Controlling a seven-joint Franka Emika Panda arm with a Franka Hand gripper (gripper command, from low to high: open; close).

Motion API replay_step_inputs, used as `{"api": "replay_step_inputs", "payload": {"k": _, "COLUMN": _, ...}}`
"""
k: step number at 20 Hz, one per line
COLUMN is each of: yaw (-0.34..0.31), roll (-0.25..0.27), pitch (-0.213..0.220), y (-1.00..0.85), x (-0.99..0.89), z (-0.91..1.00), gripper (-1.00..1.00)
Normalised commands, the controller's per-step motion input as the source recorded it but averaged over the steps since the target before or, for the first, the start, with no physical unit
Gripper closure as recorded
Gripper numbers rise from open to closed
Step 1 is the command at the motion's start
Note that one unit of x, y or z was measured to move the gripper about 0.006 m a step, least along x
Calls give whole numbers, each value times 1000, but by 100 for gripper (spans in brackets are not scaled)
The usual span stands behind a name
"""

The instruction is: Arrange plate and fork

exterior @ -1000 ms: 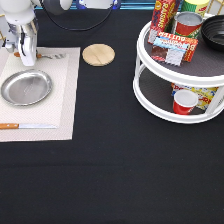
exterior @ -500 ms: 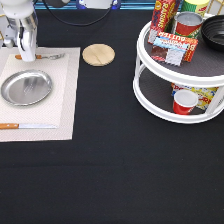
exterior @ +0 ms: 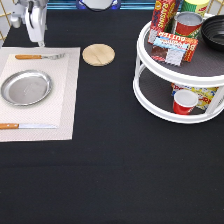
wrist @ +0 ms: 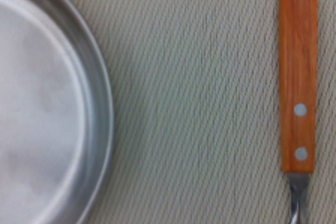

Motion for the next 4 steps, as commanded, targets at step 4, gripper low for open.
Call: {"api": "replay_step_inputs", "payload": {"k": 4, "yaw": 0, "roll": 0, "pitch": 0, "y": 0, "x": 0, "z": 0, "gripper": -100}}
